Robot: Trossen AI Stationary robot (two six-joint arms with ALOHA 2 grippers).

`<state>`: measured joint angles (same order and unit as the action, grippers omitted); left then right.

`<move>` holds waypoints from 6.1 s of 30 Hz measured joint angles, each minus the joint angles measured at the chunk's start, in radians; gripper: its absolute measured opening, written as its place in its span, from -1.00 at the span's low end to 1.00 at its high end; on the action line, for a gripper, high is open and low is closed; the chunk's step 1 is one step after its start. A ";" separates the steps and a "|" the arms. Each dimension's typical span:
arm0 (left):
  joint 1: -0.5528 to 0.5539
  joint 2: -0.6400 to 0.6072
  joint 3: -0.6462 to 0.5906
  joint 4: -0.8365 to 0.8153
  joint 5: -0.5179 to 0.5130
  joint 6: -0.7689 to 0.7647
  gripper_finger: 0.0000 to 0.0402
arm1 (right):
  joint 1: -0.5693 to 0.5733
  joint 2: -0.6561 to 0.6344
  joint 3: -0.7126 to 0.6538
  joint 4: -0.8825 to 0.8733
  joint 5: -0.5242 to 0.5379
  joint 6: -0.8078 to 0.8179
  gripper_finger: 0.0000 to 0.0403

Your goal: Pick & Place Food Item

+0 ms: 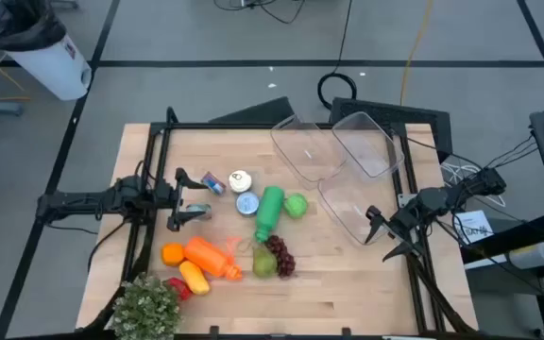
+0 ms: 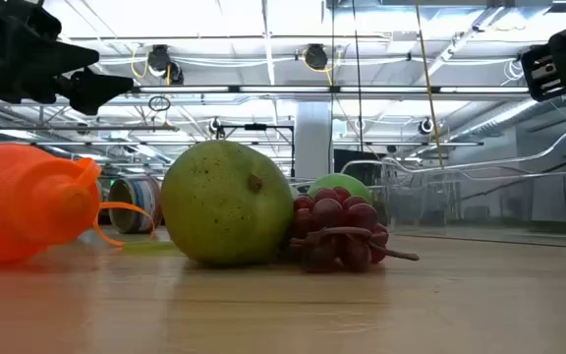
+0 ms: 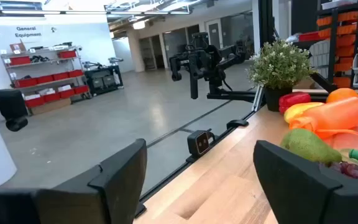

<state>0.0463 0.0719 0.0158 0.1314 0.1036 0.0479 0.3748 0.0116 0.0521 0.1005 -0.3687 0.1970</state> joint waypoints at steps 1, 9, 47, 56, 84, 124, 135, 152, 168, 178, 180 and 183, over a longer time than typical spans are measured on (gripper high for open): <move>0.000 0.000 0.000 0.000 0.000 0.000 0.82 | 0.000 0.000 0.000 0.000 0.000 0.000 0.38; 0.000 0.000 0.000 0.000 0.000 0.000 0.82 | 0.000 0.000 0.000 0.000 0.000 0.000 0.38; 0.000 0.000 0.000 0.000 0.000 0.000 0.82 | 0.000 0.000 0.000 0.000 0.000 0.000 0.38; 0.000 0.000 0.000 0.000 0.000 0.000 0.82 | 0.000 0.000 0.000 0.000 0.000 0.000 0.38; 0.000 0.000 0.000 0.000 0.000 0.000 0.82 | 0.000 0.000 0.000 0.000 0.000 0.000 0.38; 0.000 0.000 0.000 0.000 0.000 0.000 0.82 | 0.000 0.000 0.000 0.000 0.000 0.000 0.38; 0.000 0.000 0.000 0.198 0.019 -0.258 0.82 | 0.000 0.000 0.000 0.000 0.000 0.000 0.38; -0.003 0.150 0.276 -0.199 -0.057 -0.400 0.82 | 0.000 0.000 0.000 0.000 0.000 0.000 0.38; -0.019 0.627 0.548 -0.857 -0.152 -0.304 0.82 | 0.000 0.000 0.000 0.000 0.000 0.000 0.38; -0.037 0.828 0.548 -0.896 -0.146 -0.392 0.82 | 0.000 0.000 0.000 0.000 0.000 0.000 0.38; -0.051 0.863 0.548 -0.897 -0.146 -0.392 0.82 | 0.000 0.000 0.000 0.000 0.000 0.000 0.38; -0.062 0.908 0.548 -0.897 -0.147 -0.398 0.82 | 0.000 0.000 0.000 0.000 0.000 0.000 0.38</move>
<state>-0.0158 0.9797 0.5636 -0.7658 -0.0436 -0.3503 0.3745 0.0120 0.0525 0.1005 -0.3686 0.1970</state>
